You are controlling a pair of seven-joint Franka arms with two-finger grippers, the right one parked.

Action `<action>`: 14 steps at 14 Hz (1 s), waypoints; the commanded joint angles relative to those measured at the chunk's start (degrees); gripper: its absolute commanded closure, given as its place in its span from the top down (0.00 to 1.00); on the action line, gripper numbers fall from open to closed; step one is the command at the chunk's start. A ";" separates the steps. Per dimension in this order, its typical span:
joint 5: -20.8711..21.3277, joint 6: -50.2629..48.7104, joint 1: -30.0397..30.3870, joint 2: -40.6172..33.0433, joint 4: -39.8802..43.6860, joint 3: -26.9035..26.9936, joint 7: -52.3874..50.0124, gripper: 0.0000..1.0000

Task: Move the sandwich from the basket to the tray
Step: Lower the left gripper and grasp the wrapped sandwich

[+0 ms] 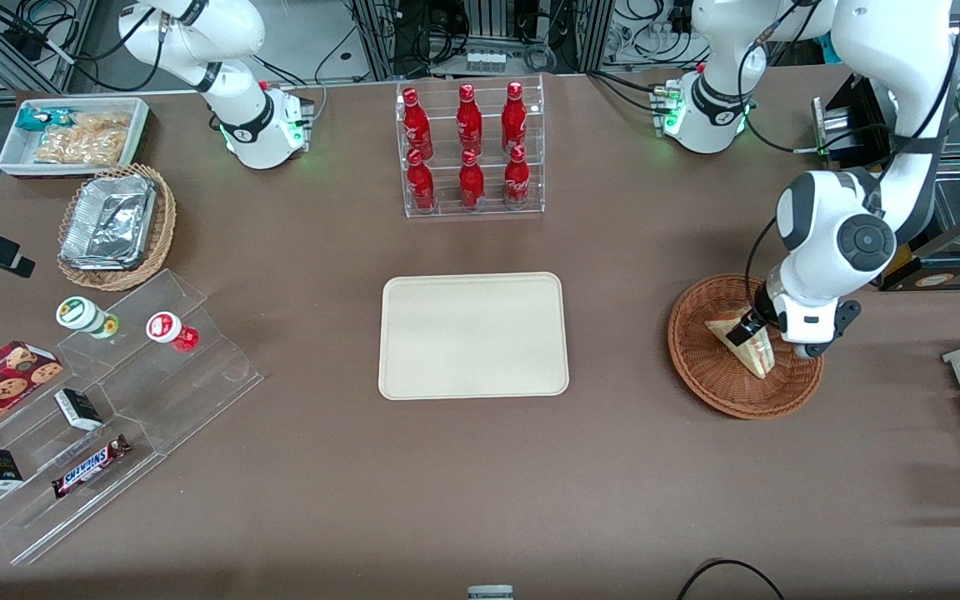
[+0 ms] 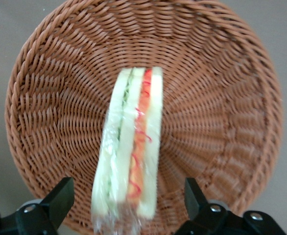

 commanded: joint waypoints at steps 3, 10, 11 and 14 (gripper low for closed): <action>0.48 3.69 0.44 2.90 0.26 -0.13 -2.85 0.11; -0.04 -22.09 -2.45 0.68 17.52 -5.12 8.17 0.08; -0.22 -26.25 -3.24 3.92 23.67 -8.01 9.80 0.08; -0.40 -33.22 -6.22 13.85 38.37 -12.52 8.15 0.09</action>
